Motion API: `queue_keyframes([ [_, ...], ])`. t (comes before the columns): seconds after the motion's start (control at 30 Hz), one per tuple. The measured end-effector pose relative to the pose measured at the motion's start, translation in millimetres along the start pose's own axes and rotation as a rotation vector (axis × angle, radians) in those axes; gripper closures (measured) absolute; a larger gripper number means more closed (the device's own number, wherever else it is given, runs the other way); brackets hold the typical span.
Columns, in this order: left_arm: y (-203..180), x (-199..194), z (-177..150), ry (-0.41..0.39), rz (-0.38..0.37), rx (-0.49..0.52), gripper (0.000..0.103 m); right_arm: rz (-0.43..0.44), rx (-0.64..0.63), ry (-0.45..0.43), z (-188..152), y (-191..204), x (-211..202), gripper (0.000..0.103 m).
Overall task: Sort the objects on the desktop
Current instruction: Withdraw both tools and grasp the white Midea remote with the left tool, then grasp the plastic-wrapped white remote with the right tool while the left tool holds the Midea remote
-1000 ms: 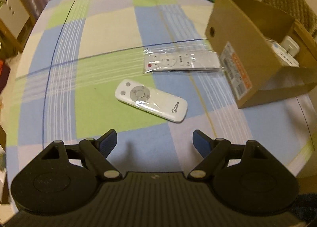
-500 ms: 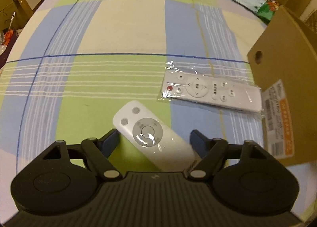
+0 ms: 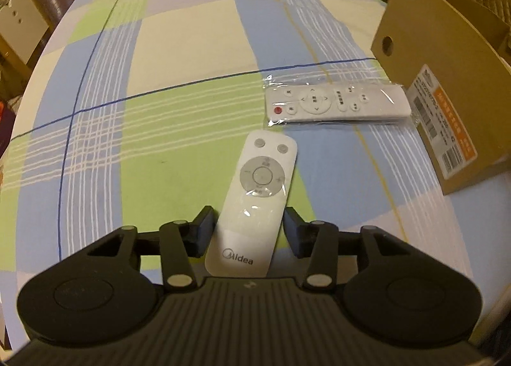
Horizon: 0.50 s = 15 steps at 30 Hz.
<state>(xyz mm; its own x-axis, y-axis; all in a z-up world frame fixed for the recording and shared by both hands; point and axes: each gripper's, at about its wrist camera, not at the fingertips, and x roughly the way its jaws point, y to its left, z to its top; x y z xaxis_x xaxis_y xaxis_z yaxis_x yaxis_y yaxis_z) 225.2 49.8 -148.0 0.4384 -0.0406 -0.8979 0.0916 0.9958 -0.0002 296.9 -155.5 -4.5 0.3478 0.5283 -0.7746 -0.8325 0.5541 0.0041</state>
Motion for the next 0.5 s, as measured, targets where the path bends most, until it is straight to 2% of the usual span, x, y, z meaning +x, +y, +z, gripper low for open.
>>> queue_keyframes([
  [0.13, 0.2, 6.5, 10.3, -0.008, -0.03, 0.062, 0.055, 0.034, -0.054, 0.049, 9.6, 8.1, 26.5, 0.007],
  [0.17, 0.2, 7.6, 13.0, -0.008, -0.04, 0.079, 0.056, 0.038, -0.06, 0.065, 10.7, 9.3, 33.0, 0.007],
  [0.23, 0.1, 8.8, 17.7, -0.005, -0.061, 0.113, 0.066, 0.04, -0.068, 0.09, 11.9, 11.2, 43.1, 0.007],
  [0.27, -0.1, 9.4, 19.2, -0.002, -0.067, 0.128, 0.067, 0.041, -0.075, 0.1, 13.0, 11.8, 46.7, 0.007],
  [0.33, -0.6, 9.0, 18.8, 0.006, -0.066, 0.153, 0.067, 0.047, -0.094, 0.117, 15.1, 14.5, 53.8, 0.007],
  [0.5, 14.7, -0.5, 6.2, 0.027, -0.048, 0.127, 0.067, 0.116, -0.189, 0.154, 20.6, 28.6, 71.1, 0.007],
])
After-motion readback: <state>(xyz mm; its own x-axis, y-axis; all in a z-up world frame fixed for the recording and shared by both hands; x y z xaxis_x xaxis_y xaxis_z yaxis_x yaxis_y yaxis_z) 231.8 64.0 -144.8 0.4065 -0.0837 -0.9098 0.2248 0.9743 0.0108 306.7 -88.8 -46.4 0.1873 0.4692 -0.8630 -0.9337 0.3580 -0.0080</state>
